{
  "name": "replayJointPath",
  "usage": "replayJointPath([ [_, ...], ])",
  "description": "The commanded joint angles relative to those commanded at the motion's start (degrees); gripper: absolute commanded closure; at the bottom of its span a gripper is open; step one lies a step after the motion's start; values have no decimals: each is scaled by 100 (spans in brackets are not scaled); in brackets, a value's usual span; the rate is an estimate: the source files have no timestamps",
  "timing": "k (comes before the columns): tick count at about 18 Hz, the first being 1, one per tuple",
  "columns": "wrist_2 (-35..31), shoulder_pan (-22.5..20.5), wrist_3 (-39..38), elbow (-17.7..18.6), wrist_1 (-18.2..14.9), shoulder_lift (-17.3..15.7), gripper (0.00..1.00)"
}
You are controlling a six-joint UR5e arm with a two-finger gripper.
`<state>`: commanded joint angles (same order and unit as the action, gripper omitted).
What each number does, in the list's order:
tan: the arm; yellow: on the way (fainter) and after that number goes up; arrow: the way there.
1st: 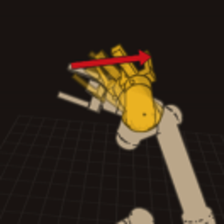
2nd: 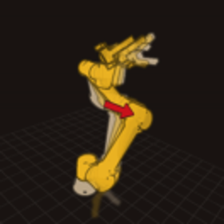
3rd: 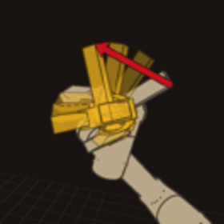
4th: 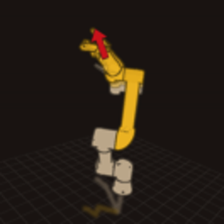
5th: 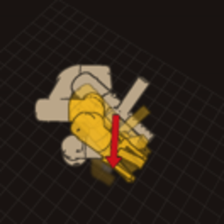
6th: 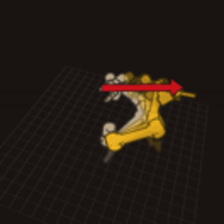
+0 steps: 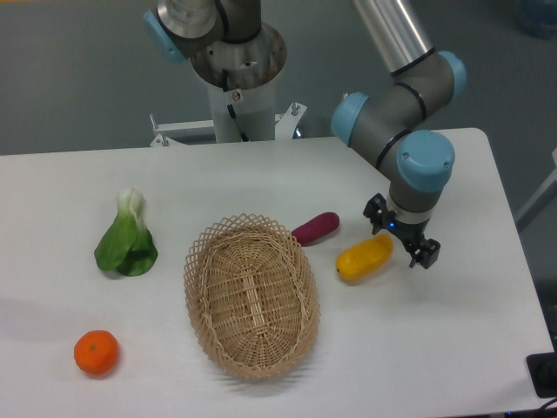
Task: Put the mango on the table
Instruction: 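Open the gripper, release the mango, and lift the gripper away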
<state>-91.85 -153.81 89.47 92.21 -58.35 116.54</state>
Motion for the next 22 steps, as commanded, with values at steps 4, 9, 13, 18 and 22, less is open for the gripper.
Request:
replayJointPath([
  [4,44,0,-9,-781,-606,184,0],
  [9,44,0,-18,-1600,-1012,466,0],
  [13,61,-35,-35,-1978,-1021,615,0],
  [18,149,-149,-9,-2330,-1187,756,0],
  [22,158,-185,-9,-2664,-1381,949,0],
])
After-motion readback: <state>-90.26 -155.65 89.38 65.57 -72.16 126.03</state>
